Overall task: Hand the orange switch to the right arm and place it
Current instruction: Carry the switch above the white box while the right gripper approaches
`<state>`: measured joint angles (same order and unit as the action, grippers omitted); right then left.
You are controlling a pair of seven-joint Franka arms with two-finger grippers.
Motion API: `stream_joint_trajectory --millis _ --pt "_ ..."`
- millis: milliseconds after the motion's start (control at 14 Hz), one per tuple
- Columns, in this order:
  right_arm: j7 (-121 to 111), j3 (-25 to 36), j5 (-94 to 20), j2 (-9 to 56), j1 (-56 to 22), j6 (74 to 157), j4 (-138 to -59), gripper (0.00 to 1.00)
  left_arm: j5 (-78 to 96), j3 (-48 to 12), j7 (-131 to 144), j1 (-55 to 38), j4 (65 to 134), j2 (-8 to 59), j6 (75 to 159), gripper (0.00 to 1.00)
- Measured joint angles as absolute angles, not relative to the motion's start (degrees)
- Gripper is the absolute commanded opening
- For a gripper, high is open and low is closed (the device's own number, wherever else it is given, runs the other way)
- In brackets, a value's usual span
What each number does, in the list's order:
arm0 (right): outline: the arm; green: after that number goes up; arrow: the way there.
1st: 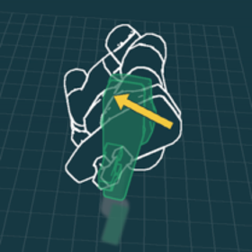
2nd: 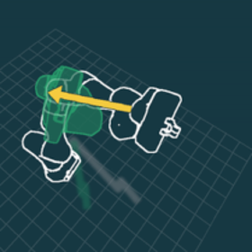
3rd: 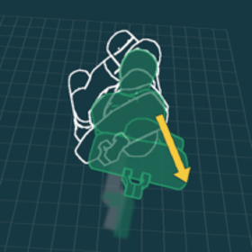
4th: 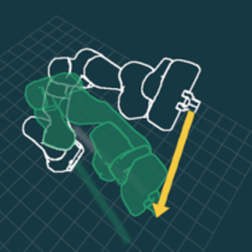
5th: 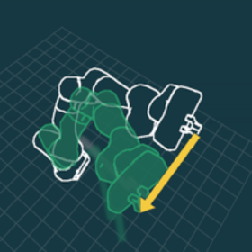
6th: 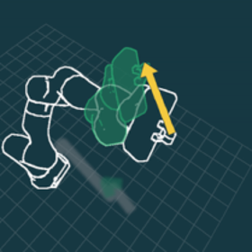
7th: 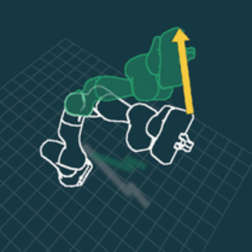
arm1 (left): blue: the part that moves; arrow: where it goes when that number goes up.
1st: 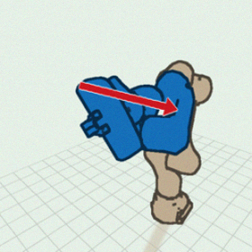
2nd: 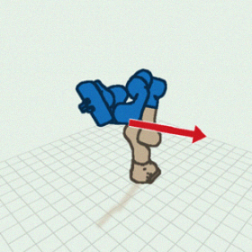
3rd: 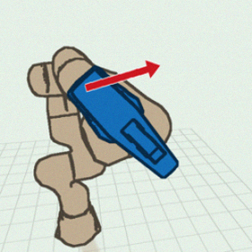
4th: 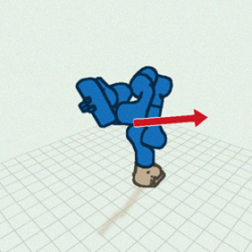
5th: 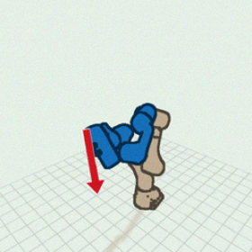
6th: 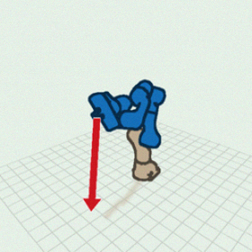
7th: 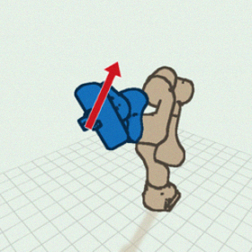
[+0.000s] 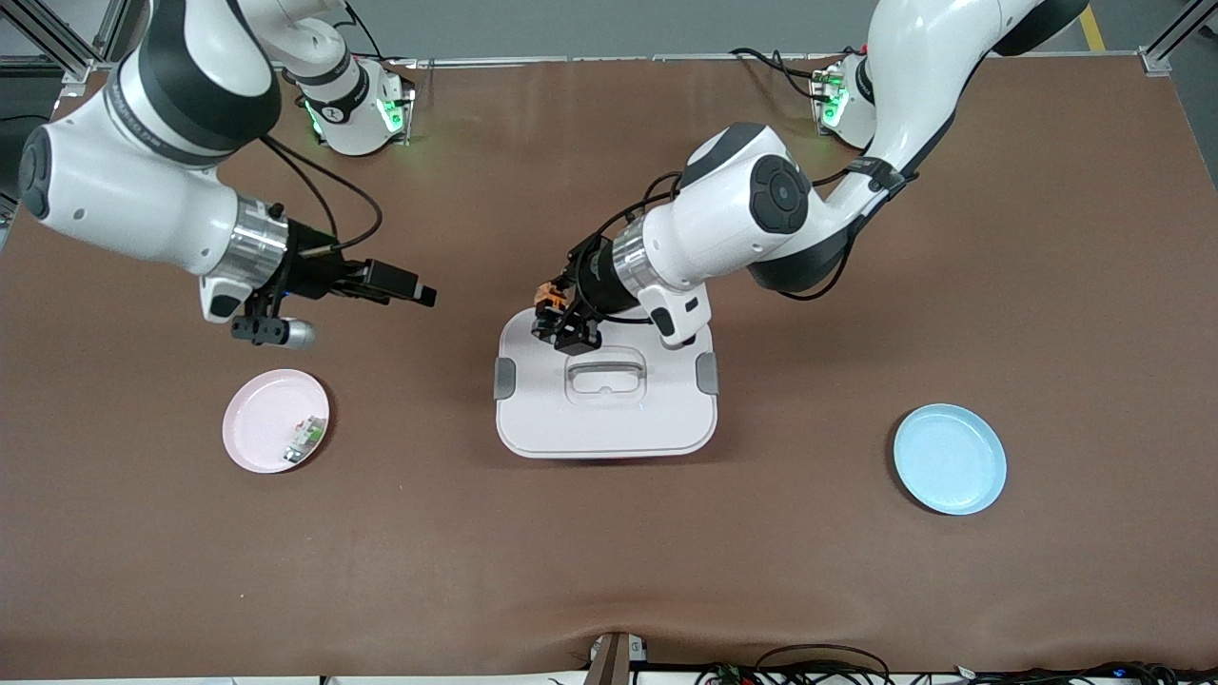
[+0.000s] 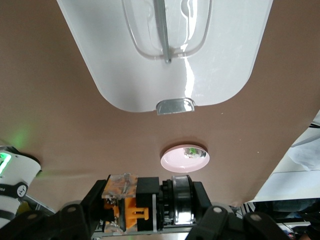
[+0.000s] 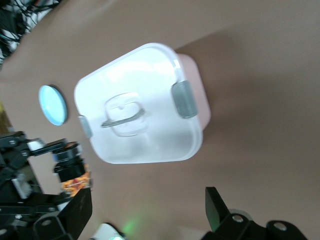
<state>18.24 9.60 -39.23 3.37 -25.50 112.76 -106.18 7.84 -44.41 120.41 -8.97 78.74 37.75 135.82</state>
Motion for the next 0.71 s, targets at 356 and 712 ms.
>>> stream_joint_trajectory --millis 356,712 --pt "19.7 9.6 -41.4 2.9 -30.0 118.0 -107.6 1.0 8.1 -44.4 124.5 -10.1 78.6 37.9 138.5 0.0" --pt "13.7 9.8 -44.7 3.1 -31.1 120.5 -107.7 1.0 8.8 -44.4 126.2 -11.8 78.6 38.2 139.5 0.0"
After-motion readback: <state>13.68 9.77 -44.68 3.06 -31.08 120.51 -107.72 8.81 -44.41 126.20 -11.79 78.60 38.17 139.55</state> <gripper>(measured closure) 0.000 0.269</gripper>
